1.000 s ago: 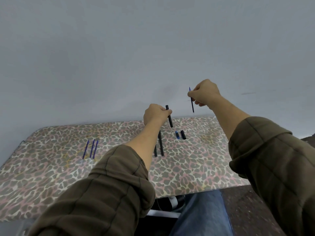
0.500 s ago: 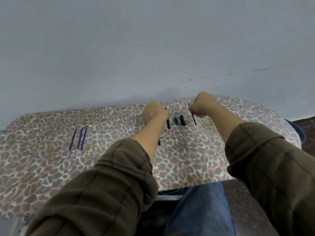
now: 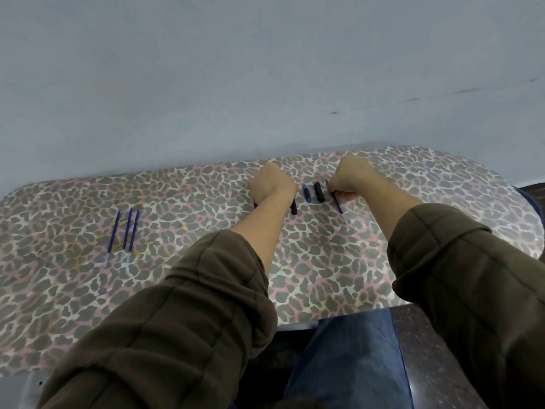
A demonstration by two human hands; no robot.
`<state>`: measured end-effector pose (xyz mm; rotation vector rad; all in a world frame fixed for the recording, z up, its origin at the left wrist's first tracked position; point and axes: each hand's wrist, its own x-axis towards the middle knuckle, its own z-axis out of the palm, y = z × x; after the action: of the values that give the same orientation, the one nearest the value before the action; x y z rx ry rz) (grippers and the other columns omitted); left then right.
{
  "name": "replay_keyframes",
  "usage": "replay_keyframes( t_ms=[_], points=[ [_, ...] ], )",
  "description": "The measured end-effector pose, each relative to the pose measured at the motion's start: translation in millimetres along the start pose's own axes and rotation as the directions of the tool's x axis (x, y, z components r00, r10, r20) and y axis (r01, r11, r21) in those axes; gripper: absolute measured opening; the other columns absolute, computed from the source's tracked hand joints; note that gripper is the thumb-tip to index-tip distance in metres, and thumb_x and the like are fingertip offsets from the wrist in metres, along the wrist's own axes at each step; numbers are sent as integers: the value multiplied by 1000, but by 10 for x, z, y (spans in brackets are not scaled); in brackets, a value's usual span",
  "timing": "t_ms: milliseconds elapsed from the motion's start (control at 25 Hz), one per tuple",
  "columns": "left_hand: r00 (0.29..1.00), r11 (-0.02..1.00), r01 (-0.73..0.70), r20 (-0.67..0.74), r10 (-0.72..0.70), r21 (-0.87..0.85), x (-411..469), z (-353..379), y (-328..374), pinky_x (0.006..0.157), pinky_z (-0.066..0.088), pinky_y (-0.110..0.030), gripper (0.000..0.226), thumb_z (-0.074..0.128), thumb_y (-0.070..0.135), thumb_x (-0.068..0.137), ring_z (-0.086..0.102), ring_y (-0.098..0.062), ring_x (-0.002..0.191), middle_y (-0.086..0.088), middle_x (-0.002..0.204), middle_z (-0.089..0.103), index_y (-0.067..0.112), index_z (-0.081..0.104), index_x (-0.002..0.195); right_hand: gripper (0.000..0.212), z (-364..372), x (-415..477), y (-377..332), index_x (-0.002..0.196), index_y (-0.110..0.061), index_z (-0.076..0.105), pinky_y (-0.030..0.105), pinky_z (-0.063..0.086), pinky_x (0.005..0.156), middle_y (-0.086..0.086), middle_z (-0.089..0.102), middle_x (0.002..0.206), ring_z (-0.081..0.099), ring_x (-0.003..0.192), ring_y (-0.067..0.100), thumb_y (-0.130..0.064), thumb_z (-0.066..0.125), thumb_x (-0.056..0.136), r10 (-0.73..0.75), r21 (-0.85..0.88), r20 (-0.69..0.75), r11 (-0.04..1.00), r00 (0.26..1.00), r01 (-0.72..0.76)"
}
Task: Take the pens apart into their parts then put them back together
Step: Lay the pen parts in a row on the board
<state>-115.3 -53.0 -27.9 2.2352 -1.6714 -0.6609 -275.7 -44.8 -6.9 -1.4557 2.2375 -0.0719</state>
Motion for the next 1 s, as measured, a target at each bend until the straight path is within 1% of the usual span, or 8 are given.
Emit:
replay_keyframes(
  t_ms=[120, 280, 400, 520, 720, 800, 880, 1000],
  points=[
    [1000, 1000, 9, 1, -9, 18, -1, 27, 7, 47, 40, -28, 26, 75, 21, 90, 68, -19, 79, -1, 82, 68, 15, 56, 73, 24, 17, 46, 3, 70, -4, 64, 29, 56, 46, 9, 66, 45, 67, 41, 19, -7, 64, 93, 29, 69, 41, 997, 999, -32],
    [1000, 999, 9, -11, -8, 32, -5, 11, 33, 43, 36, -27, 29, 76, 21, 89, 64, -17, 72, 1, 77, 64, 16, 55, 70, 14, -10, 66, 0, 81, 4, 71, 44, 67, 71, 17, 75, 65, 79, 66, 29, -5, 71, 93, 41, 176, 86, 983, 995, -56],
    [1000, 999, 4, -9, -4, 36, -7, 8, 41, 43, 36, -27, 30, 77, 22, 89, 59, -15, 65, 1, 76, 63, 16, 54, 70, 13, -24, 46, -1, 83, 4, 71, 42, 67, 69, 17, 76, 66, 79, 66, 28, -5, 72, 92, 42, 196, 102, 979, 994, -62],
    [1000, 999, 7, 19, -8, 39, -7, -2, 54, 53, 45, -29, 31, 79, 24, 87, 65, -18, 76, 0, 85, 68, 16, 53, 71, 11, -42, 30, 7, 85, 4, 72, 38, 65, 61, 16, 75, 63, 77, 60, 26, -4, 71, 92, 50, 203, 115, 976, 992, -73],
    [998, 1000, -9, 56, 8, 24, -36, -36, 55, 42, 32, -26, 33, 82, 34, 83, 54, -15, 59, 1, 71, 58, 16, 56, 73, 12, -94, -14, 61, 79, 1, 69, 29, 57, 45, 13, 71, 58, 69, 45, 24, -4, 67, 90, 51, 178, 95, 982, 994, -67],
    [997, 1000, -22, 70, 22, -5, -61, -83, 50, 42, 31, -25, 35, 82, 42, 82, 49, -13, 54, 2, 65, 54, 16, 59, 75, 14, -127, -45, 71, 78, -1, 67, 32, 60, 49, 11, 71, 57, 68, 46, 24, -8, 68, 90, 31, 154, 50, 987, 998, -39],
    [998, 998, -41, 54, 43, -38, -68, -176, 32, 42, 30, -23, 40, 80, 45, 83, 47, -13, 51, 3, 61, 51, 16, 54, 70, 15, -175, -73, 50, 78, -2, 67, 37, 66, 64, 12, 74, 67, 69, 55, 25, -11, 69, 91, 4, 146, -8, 989, 1000, -3],
    [998, 994, -62, 9, 63, -91, -27, -403, -41, 43, 33, -24, 30, 73, 31, 89, 54, -14, 56, 1, 65, 57, 14, 55, 71, 13, -267, -143, -97, 78, -2, 71, 35, 64, 65, 11, 72, 67, 67, 54, 23, -7, 66, 89, -61, 153, -101, 985, 993, 76]
  ],
)
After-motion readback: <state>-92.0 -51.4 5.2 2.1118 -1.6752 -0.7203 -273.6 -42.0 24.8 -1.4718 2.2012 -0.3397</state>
